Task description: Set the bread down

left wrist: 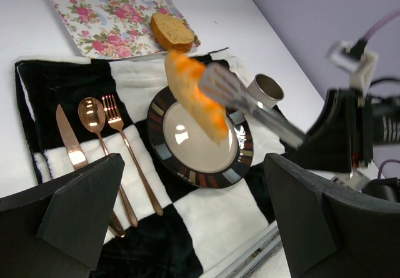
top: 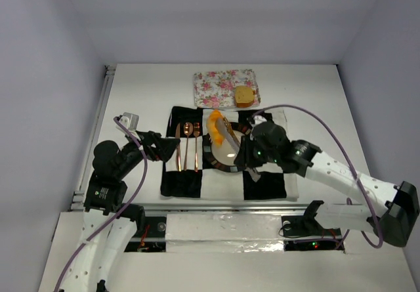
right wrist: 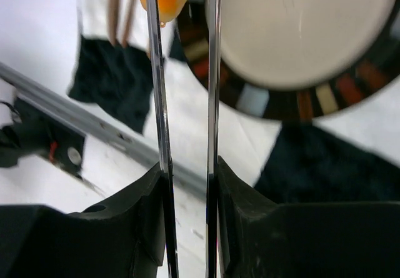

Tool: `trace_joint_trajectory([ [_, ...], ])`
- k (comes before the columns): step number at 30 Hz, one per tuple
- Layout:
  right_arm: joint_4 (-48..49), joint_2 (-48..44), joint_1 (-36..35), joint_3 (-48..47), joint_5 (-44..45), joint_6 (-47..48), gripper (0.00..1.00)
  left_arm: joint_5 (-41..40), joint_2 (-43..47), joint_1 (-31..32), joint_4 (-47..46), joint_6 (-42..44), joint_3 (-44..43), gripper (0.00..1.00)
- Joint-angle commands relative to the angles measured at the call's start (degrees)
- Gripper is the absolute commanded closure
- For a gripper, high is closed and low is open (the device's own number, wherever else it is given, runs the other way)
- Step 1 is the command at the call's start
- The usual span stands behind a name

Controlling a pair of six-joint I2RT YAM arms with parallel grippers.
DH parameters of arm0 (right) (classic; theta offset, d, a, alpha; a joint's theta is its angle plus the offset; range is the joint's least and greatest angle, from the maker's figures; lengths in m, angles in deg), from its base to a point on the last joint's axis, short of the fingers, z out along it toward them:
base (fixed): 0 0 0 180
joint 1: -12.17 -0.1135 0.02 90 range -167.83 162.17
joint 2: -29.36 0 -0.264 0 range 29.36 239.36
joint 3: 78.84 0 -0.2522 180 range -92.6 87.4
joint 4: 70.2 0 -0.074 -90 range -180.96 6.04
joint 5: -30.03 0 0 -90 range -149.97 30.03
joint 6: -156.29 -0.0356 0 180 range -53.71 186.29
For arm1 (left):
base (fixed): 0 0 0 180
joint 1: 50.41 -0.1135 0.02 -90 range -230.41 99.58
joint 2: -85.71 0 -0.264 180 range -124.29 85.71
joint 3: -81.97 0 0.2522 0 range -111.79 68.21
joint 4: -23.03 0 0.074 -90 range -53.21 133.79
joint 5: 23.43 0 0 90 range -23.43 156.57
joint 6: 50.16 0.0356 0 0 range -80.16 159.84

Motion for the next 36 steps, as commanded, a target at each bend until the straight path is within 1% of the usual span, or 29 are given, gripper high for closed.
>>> trace_joint_trajectory([
  [1,2.5,-4.3,-2.2,4.3,3.0,-6.9,0.67,0.2,-0.2,0.3,-2.8,0.2,0.6,0.05],
  [3,2.6,-5.2,-4.0,7.0,3.4,-8.4,0.67,0.2,-0.4,0.3,-2.8,0.2,0.6,0.05],
  [7,4.1,-3.2,-5.3,9.2,3.8,-9.0,0.67,0.2,-0.7,0.3,-2.8,0.2,0.6,0.05],
  [12,6.4,0.4,-7.5,9.1,4.8,-9.8,0.65,0.2,-0.9,0.3,-2.8,0.2,0.6,0.05],
  [15,6.2,2.0,-8.2,8.1,6.6,-10.5,0.56,0.2,-0.9,0.3,-2.8,0.2,0.6,0.05],
  [16,6.3,1.4,-8.2,7.9,6.8,-10.7,0.48,0.2,-0.9,0.3,-2.8,0.2,0.6,0.05],
  [19,5.9,-0.3,-8.2,6.5,8.7,-11.1,0.43,0.3,-0.9,0.3,-2.8,0.2,0.6,0.05],
  [22,4.6,-1.4,-8.2,4.2,11.0,-10.7,0.43,0.4,-0.9,0.3,-2.8,0.3,0.6,0.05],
  [26,3.7,0.1,-8.2,0.8,14.4,-9.0,0.46,0.4,-0.8,0.3,-2.8,0.3,0.6,0.05],
  [28,4.4,2.3,-4.6,-1.0,15.0,-6.9,0.47,0.4,-0.7,0.3,-2.8,0.3,0.6,0.05],
  [30,6.2,4.7,-0.6,-2.2,13.0,-4.1,0.49,0.4,-0.6,0.3,-2.8,0.3,0.5,0.05],
  [31,6.8,5.6,4.2,-2.8,11.9,-3.2,0.50,0.3,-0.6,0.3,-2.8,0.2,0.5,0.05],
  [33,7.3,8.0,8.4,-5.6,9.8,-0.1,0.51,0.4,-0.6,0.3,-2.8,0.4,0.5,0.05],
  [34,7.0,11.1,10.2,-7.0,9.3,0.9,0.51,0.4,-0.6,0.3,-2.8,0.3,0.5,0.05],
  [35,6.7,12.7,13.0,-10.0,9.0,1.8,0.51,0.4,-0.5,0.3,-2.8,0.3,0.6,0.05],
  [36,6.0,14.4,14.3,-11.6,8.5,3.7,0.51,0.4,-0.4,0.3,-2.8,0.3,0.5,0.05],
])
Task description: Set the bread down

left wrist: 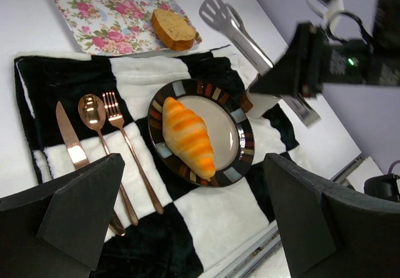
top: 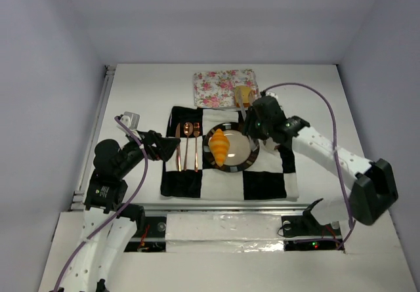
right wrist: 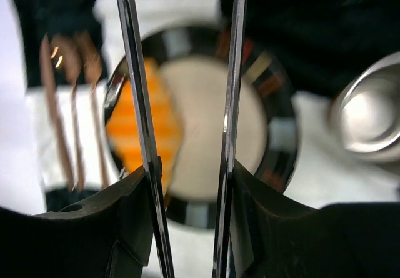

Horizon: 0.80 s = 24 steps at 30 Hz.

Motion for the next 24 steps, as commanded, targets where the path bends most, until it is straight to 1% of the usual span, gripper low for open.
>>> trace_joint_trajectory([
  [1,2.0,6.1,5.0,-7.2,-1.6,6.6,0.51,0.4,0.4,0.3,-2.8,0.3,0.5,0.05],
  [2,1.7,7.6,7.8,-9.7,-2.1,7.2,0.51,0.3,0.6,0.3,-2.8,0.3,0.4,0.05],
  [6,0.7,14.3,13.5,-14.3,-6.3,9.8,0.51,0.3,0.8,0.3,-2.8,0.3,0.4,0.05],
  [9,-1.1,18.8,16.1,-17.1,-7.6,11.1,0.51,0.4,0.8,0.3,-2.8,0.3,0.5,0.05],
  [13,-1.8,22.3,17.5,-19.7,-10.2,11.6,0.52,0.4,0.9,0.3,-2.8,0.3,0.4,0.05],
  [17,-1.4,23.9,18.0,-19.5,-10.7,11.5,0.53,0.5,0.8,0.3,-2.8,0.4,0.5,0.05],
  [18,-1.2,24.1,18.0,-19.3,-12.6,11.6,0.53,0.5,0.9,0.3,-2.8,0.4,0.5,0.05],
  [21,-0.5,25.1,18.5,-18.7,-14.6,11.5,0.55,0.5,0.9,0.3,-2.8,0.4,0.4,0.05],
  [24,-0.1,26.0,18.5,-18.2,-15.2,11.4,0.56,0.4,0.9,0.3,-2.8,0.3,0.4,0.05],
])
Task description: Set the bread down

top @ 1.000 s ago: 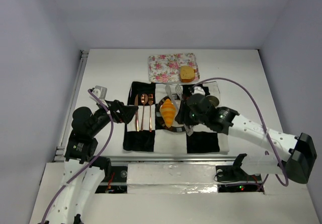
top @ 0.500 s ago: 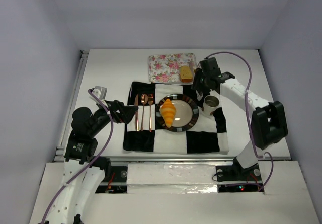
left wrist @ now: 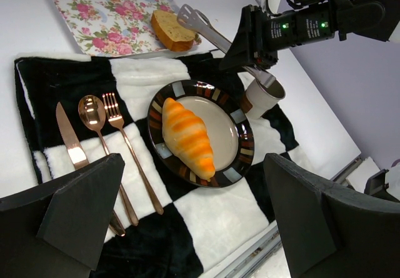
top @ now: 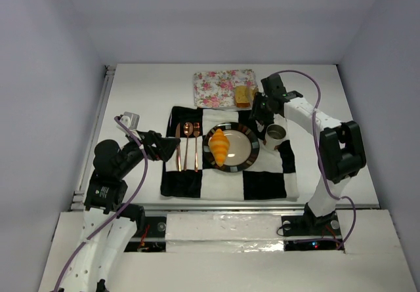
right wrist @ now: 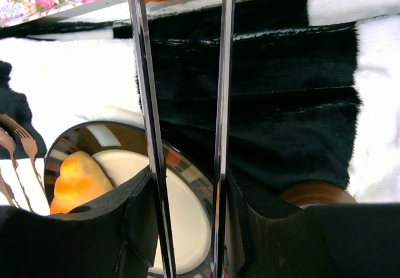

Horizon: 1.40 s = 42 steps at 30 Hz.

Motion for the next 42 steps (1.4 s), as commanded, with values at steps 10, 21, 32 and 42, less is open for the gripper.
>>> trace_joint_trajectory([
  [10,4.6,-3.9,1.0,2.6,1.1,0.1,0.53,0.4,0.5,0.3,-2.8,0.3,0.5,0.05],
  [21,4.9,-4.7,1.5,4.2,1.5,0.1,0.54,0.4,0.7,0.3,-2.8,0.3,0.5,0.05],
  [32,5.2,1.1,1.5,2.7,1.5,-0.7,0.54,0.4,0.6,0.3,-2.8,0.3,0.4,0.05],
  [42,8.7,-3.4,1.5,5.7,-2.4,-1.4,0.77,0.4,0.4,0.3,-2.8,0.4,0.4,0.05],
])
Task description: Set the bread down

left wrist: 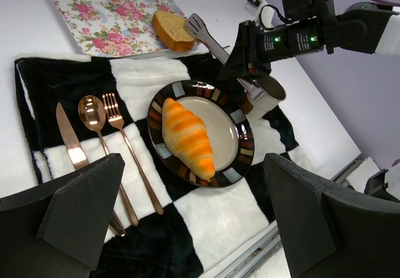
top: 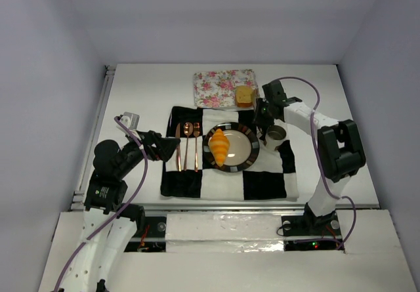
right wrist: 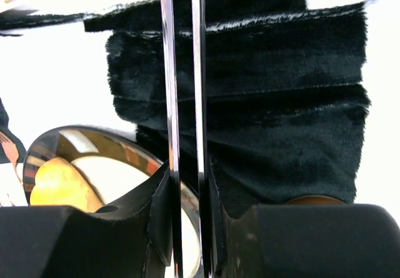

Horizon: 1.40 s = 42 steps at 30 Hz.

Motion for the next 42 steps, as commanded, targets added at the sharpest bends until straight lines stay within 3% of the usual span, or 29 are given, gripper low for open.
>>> trace_joint_trajectory([
  [1,3.3,-5.2,0.4,0.4,-1.8,-0.5,0.78,0.3,0.3,0.3,-2.8,0.4,0.4,0.05],
  [13,2.7,-17.6,0.4,1.0,-10.6,-2.1,0.81,0.4,0.5,0.3,-2.8,0.3,0.5,0.05],
  [20,3.7,-32.3,-4.3,15.1,-11.1,-4.8,0.82,0.4,0.4,0.3,-2.9,0.3,0.5,0.05],
  [27,1.8,-49.7,-15.3,29.2,-9.6,-13.5,0.81,0.5,0.2,0.3,-3.1,0.2,0.5,0.05],
  [32,-2.7,-56.4,-22.4,35.0,-4.2,-19.3,0.82,0.8,0.1,0.3,-3.2,0.2,0.5,0.05],
  [42,-5.6,-65.2,-24.5,42.2,-3.9,-25.0,0.81,0.9,-0.5,0.3,-3.3,0.1,0.7,0.05],
])
